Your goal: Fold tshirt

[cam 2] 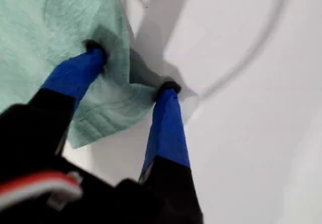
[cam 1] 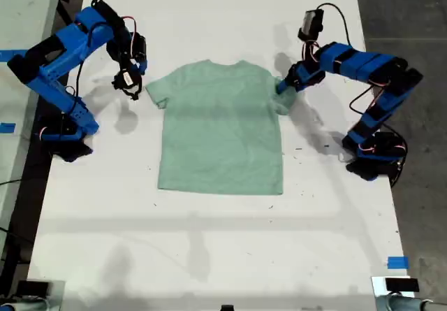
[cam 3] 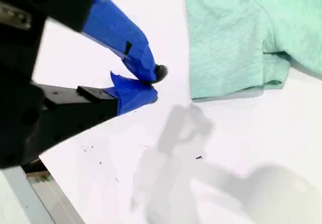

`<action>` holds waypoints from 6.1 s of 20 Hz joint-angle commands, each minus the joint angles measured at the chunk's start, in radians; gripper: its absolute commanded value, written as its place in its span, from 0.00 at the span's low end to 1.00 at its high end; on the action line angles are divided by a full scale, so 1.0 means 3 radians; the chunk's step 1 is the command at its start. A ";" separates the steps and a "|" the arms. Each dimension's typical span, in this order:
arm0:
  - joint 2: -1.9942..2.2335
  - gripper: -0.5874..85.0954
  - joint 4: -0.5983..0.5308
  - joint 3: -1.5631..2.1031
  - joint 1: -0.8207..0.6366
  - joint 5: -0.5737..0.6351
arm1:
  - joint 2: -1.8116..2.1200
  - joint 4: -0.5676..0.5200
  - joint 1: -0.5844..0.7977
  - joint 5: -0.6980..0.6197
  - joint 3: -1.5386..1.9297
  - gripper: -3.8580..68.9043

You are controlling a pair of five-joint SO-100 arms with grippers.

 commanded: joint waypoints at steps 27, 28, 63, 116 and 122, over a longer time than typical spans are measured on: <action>0.0020 0.01 -0.0072 -0.0169 0.0174 -0.0031 | -0.0619 0.0552 -0.1391 0.1473 -0.2506 0.03; 0.0020 0.01 -0.0066 -0.0169 0.0179 -0.0031 | -0.0808 0.0353 -0.1396 0.1478 -0.2495 0.05; -0.1611 0.38 -0.0747 -0.0839 0.0041 0.0527 | 0.2730 0.1703 -0.1754 0.1856 -0.0235 0.54; -0.0322 0.33 -0.0317 -0.0286 0.1554 -0.0128 | 0.3175 0.1713 -0.2367 0.2199 0.0476 0.50; 0.0026 0.33 -0.0373 0.0322 0.2194 -0.0839 | 0.2332 0.1416 -0.2853 0.2332 0.0348 0.50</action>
